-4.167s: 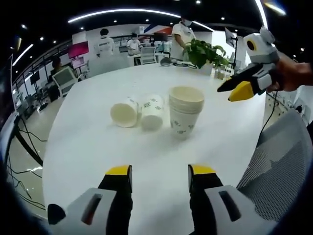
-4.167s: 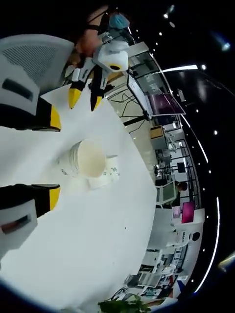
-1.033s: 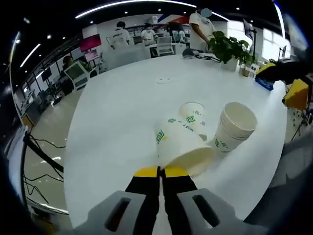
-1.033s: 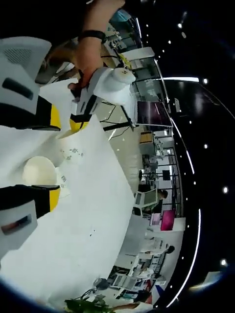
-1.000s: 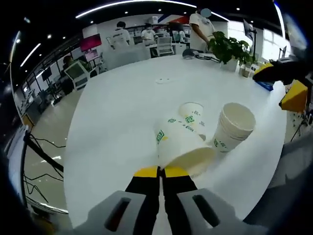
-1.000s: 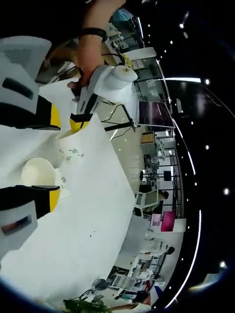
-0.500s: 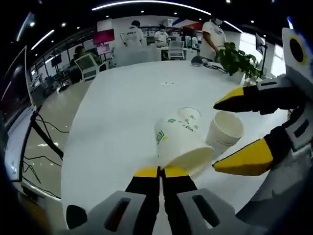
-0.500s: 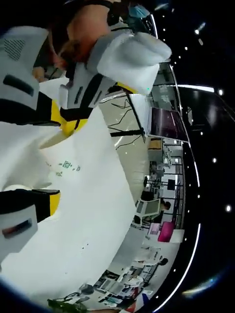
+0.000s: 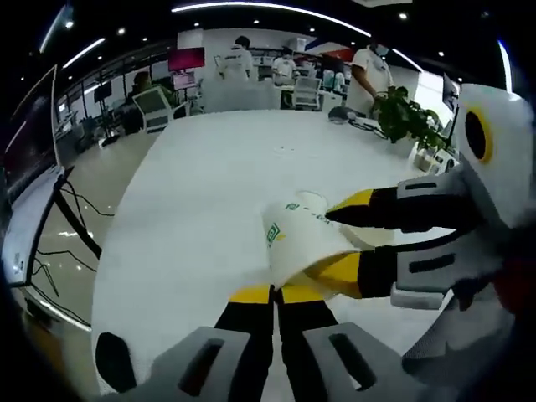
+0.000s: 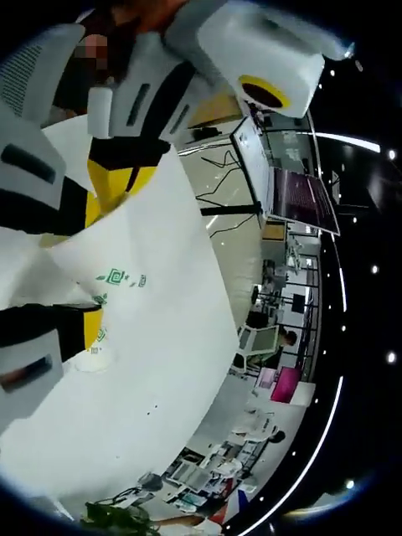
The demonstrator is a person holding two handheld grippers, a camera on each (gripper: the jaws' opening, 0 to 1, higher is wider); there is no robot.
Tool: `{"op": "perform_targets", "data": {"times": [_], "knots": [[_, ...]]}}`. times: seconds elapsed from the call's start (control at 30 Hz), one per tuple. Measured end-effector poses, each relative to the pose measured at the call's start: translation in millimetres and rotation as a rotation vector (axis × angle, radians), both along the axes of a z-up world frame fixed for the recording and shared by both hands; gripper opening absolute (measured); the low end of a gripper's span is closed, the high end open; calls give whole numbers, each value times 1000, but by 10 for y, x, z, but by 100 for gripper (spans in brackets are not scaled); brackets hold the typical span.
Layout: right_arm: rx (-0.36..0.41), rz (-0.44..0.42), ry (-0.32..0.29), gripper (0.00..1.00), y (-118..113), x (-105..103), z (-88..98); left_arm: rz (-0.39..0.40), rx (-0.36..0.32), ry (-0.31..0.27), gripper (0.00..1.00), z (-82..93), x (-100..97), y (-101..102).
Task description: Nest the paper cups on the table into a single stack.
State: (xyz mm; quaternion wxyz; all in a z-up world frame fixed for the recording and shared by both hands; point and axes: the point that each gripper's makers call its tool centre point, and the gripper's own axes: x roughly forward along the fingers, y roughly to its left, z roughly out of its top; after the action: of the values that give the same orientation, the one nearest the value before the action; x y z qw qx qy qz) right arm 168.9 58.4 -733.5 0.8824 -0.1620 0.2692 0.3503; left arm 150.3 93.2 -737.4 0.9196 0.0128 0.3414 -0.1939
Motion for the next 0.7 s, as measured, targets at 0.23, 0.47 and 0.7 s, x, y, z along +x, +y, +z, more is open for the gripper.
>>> {"op": "perform_targets", "data": {"times": [0.23, 0.47, 0.7], "knots": [[3, -13, -13, 20, -59, 24, 18, 51, -81, 43, 0, 48, -135, -84], [-33, -9, -43, 12, -99, 69, 4, -60, 10, -12, 0, 66, -251, -228], [-54, -27, -46, 2, -199, 113, 3, -178, 84, -110, 5, 89, -239, -314]]}}
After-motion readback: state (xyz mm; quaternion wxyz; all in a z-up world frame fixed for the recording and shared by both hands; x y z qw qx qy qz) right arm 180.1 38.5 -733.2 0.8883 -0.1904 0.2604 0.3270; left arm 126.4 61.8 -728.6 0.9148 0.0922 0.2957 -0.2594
